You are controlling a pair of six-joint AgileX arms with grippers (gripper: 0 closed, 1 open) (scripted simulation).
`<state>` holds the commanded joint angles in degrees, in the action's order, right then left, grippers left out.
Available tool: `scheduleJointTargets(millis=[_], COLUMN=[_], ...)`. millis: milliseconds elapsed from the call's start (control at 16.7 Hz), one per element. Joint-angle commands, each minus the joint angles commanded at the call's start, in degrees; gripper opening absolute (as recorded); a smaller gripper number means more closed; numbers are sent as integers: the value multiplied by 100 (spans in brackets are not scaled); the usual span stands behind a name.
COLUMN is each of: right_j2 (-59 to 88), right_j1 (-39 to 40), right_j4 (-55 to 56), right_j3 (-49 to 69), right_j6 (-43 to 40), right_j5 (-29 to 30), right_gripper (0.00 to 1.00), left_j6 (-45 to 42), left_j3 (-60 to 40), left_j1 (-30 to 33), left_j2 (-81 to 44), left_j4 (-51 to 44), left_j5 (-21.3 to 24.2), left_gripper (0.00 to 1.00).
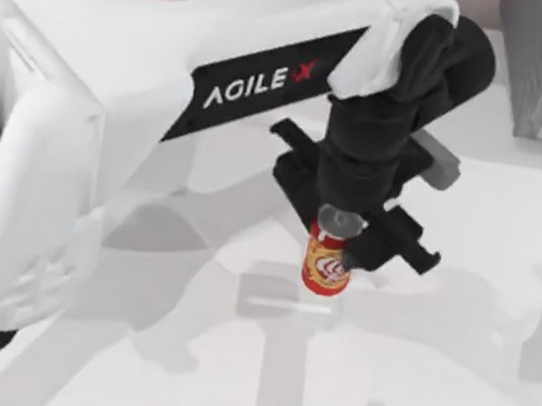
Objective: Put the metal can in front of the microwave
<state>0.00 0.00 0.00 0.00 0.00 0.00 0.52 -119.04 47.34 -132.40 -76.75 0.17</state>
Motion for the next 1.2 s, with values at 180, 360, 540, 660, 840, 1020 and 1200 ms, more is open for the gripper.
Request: scheduleJointTargets(millis=[180,360,540,660,840,1020,1200], right_j2=[0,0,0,0,0,0,0], right_j1=[0,0,0,0,0,0,0], right_j4=[0,0,0,0,0,0,0], right_j3=[0,0,0,0,0,0,0], right_j6=[0,0,0,0,0,0,0], right_j5=[0,0,0,0,0,0,0], right_gripper=[100,100,100,100,100,100,100], left_j6=[-68,-303,-650,-932,-1413,-1939,-2477], left_j3=[165,771,1658,2324,3337,4255,4966], left_j1=[-68,-380,-953,-1460,-2365,-3421,-4589], left_j2=[81,406,942,1376,2088,2787,3360], left_j4=[-63,-274,-532,-685,-849,-870,-701], left_j5=[-28,-126,-262,-360,-499,-607,-657], left_gripper=[0,0,0,0,0,0,0])
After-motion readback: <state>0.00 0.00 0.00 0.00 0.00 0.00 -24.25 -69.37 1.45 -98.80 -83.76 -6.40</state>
